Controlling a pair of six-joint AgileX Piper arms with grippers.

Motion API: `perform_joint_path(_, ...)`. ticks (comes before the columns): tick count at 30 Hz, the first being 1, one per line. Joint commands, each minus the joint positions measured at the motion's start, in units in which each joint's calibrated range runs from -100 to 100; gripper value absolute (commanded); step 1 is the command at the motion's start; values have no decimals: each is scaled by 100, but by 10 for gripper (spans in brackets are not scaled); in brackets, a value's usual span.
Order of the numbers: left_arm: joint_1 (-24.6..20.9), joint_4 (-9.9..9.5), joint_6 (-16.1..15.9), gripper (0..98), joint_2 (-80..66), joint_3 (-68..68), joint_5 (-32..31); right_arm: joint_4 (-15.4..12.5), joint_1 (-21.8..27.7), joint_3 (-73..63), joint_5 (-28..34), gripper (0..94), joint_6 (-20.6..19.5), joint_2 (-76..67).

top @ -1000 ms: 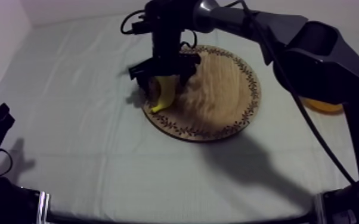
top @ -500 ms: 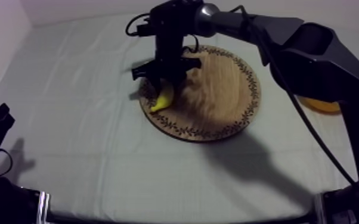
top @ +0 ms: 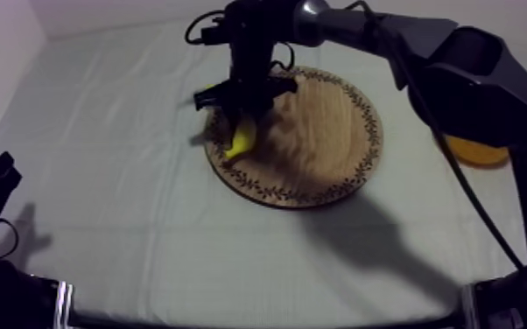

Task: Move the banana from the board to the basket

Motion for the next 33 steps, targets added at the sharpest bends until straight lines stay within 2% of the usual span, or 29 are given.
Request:
perform_joint_path(1, -2, -1, 1, 1, 2, -2, -1, 33, 5, 34, 22, 205, 11, -229)
perform_joint_path(24, -2, -1, 1, 1, 2, -2, -1, 337, 50, 460, 719, 217, 217, -2739)
perform_joint_path(33, -2, -1, 1, 1, 2, -2, -1, 401, 413, 1360, 677, 218, 415, -3399)
